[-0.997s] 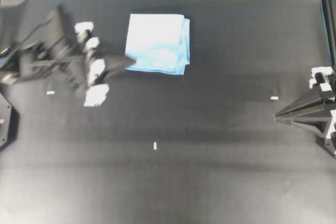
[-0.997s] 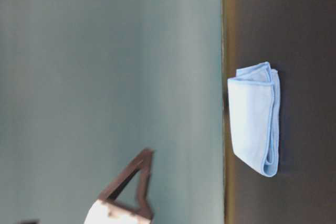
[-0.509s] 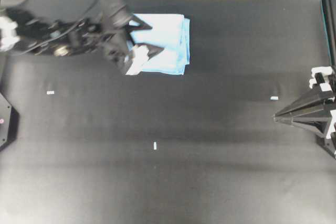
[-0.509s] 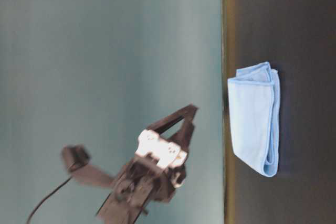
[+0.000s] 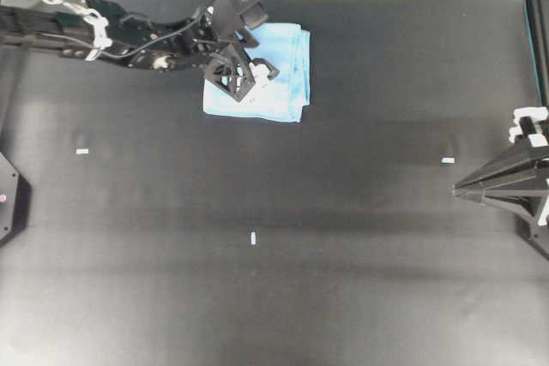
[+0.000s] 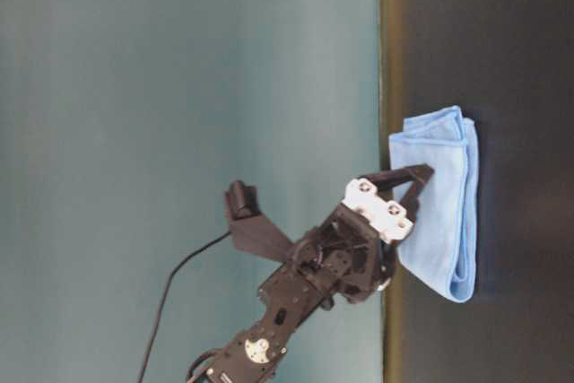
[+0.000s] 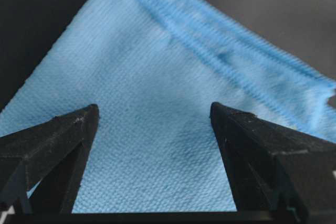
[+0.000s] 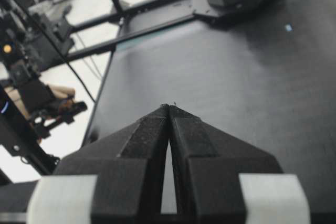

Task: Push a blue cloth with the left arm to wipe the desk.
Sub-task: 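Reach the left gripper forward and grasp the folded blue cloth, then drag the blue cloth with the left gripper toward the near-left table corner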

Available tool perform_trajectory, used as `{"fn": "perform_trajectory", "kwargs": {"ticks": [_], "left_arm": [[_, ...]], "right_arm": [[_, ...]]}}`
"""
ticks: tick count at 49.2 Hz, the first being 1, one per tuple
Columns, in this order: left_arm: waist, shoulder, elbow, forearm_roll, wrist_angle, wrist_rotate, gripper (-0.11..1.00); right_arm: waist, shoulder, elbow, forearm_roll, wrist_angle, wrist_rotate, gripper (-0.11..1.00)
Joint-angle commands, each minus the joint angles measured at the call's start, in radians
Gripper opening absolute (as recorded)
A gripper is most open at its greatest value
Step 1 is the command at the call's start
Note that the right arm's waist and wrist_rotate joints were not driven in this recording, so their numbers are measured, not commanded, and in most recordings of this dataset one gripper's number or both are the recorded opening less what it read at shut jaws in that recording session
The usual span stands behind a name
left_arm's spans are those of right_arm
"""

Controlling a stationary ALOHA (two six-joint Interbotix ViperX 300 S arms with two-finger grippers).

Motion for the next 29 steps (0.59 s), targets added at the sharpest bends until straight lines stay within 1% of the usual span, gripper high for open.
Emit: {"fn": "perform_trajectory", "kwargs": {"ticks": [1,5,16,29], "left_arm": [[-0.005,-0.002,-0.014,0.003,0.026,0.005,0.83],[-0.005,-0.003,-0.014,0.003,0.046,0.006,0.83],[-0.014,-0.003,-0.011,0.005,0.054,0.029,0.83],[-0.055,-0.008,0.029,0.005,0.054,0.032,0.83]], "right_arm": [[0.000,-0.006,-0.015,-0.002,-0.005,0.000,0.00],[-0.002,-0.012,-0.014,-0.002,-0.003,0.000,0.00],[-0.002,-0.020,-0.011,-0.002,-0.003,-0.002,0.00],[-0.002,-0.020,-0.009,-0.002,-0.003,-0.002,0.00]]}}
